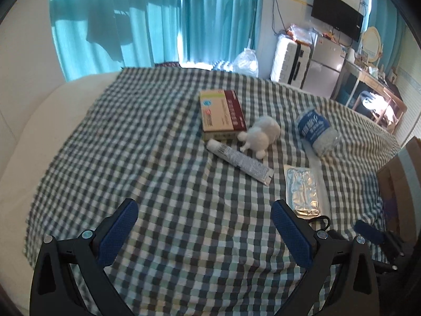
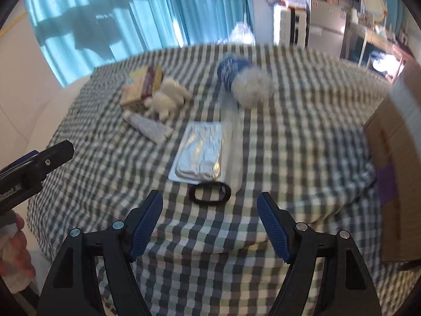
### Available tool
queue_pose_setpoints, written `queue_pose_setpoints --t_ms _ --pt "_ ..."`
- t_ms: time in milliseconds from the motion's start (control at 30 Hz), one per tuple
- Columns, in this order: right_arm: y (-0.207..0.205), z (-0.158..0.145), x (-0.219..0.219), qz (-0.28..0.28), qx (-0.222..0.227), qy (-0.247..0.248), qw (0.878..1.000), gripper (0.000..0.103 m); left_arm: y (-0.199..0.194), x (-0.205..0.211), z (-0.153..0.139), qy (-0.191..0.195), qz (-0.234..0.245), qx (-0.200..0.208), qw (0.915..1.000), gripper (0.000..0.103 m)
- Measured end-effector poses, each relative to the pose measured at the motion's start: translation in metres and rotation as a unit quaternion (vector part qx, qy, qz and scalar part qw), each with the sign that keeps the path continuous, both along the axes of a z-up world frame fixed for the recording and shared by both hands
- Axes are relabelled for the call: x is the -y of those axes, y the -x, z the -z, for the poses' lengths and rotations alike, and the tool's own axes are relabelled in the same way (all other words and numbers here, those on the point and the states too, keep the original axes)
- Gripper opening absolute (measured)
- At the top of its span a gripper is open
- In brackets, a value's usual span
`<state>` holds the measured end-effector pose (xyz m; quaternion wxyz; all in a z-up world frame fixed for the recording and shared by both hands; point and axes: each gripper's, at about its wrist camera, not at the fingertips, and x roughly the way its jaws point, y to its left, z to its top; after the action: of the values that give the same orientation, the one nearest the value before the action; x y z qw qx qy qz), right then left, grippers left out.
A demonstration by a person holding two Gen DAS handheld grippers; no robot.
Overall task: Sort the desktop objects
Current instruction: 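Grasp the black hair tie with right tool while left grasps the blue comb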
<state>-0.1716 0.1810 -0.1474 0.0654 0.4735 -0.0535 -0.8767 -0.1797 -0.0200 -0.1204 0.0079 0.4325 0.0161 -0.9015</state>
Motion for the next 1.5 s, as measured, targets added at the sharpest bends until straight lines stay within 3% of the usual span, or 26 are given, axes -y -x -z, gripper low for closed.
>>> queue_pose_setpoints --t_ms 67,300,367,400,433,533,733,967,1100,1433,1467,1500 --pt "0.009 0.016 0.001 -0.007 0.019 -0.005 1.0 0.058 0.006 -0.007 0.012 0.005 0.003 0.01 0.9999 0.103" --pt "0.028 0.038 0.007 -0.013 0.046 -0.012 0.999 0.047 0.022 -0.018 0.037 0.01 0.012 0.034 0.9993 0.103" --pt "0.025 0.039 0.011 -0.024 0.034 -0.038 0.998 0.032 0.024 -0.02 0.04 0.006 0.014 0.039 0.9991 0.103" --pt "0.024 0.038 0.012 -0.028 0.032 -0.045 0.998 0.009 0.025 -0.022 0.042 0.006 0.014 0.042 0.999 0.103" --pt "0.022 0.038 0.011 -0.03 0.032 -0.042 0.998 0.006 0.025 -0.024 0.043 0.005 0.016 0.043 0.9989 0.103" --pt "0.015 0.033 -0.005 -0.014 0.035 0.0 0.999 0.006 0.027 -0.035 0.044 -0.002 0.028 0.049 0.9984 0.103" --pt "0.007 0.008 -0.034 0.023 0.0 -0.002 1.0 0.006 0.03 -0.074 0.045 -0.05 0.088 0.043 0.994 0.103" --pt "0.008 0.005 -0.065 0.056 -0.002 0.031 0.998 0.006 0.04 -0.112 0.071 0.024 0.116 0.078 0.9898 0.103" --pt "0.009 0.005 -0.073 0.06 -0.004 0.045 0.997 0.006 0.043 -0.108 0.082 0.001 0.115 0.094 0.9889 0.103" --pt "0.009 0.009 -0.084 0.076 0.0 0.055 0.996 0.006 0.065 -0.141 0.084 0.003 0.141 0.082 0.9866 0.103" --pt "0.009 0.009 -0.084 0.075 0.0 0.054 0.996 0.006 0.067 -0.14 0.083 -0.005 0.142 0.081 0.9866 0.095" --pt "0.009 0.009 -0.084 0.074 0.001 0.053 0.996 0.006 0.071 -0.139 0.083 -0.01 0.144 0.078 0.9864 0.081"
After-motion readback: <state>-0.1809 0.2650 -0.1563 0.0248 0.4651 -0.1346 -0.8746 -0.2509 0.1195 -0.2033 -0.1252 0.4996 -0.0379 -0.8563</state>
